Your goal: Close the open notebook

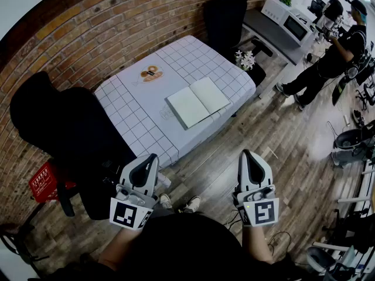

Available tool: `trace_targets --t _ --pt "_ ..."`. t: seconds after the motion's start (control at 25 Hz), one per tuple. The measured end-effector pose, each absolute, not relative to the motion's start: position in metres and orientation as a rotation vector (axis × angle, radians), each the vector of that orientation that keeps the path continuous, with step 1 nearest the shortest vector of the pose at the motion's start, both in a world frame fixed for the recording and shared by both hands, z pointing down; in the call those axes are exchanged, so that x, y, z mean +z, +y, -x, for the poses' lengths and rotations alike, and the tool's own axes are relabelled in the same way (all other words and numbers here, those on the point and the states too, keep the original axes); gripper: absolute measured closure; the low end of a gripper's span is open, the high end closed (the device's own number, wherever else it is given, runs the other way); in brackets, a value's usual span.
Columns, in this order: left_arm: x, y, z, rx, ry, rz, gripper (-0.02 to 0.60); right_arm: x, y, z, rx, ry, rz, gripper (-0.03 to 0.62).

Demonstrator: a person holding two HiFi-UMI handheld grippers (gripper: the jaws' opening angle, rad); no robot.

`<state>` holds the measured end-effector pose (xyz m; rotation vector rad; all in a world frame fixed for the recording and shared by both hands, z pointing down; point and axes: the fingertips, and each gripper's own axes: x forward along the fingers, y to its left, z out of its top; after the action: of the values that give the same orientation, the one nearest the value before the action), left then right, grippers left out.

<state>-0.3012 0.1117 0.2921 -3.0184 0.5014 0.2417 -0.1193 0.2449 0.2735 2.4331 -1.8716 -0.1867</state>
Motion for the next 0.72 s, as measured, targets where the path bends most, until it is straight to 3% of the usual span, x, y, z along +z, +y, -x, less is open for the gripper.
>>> trace_targets --t 0.72 --pt "0.299 0.157 0.273 0.194 0.578 2.996 0.557 0.304 0.301 0.084 -0.053 -1.992 -2.447 0.58"
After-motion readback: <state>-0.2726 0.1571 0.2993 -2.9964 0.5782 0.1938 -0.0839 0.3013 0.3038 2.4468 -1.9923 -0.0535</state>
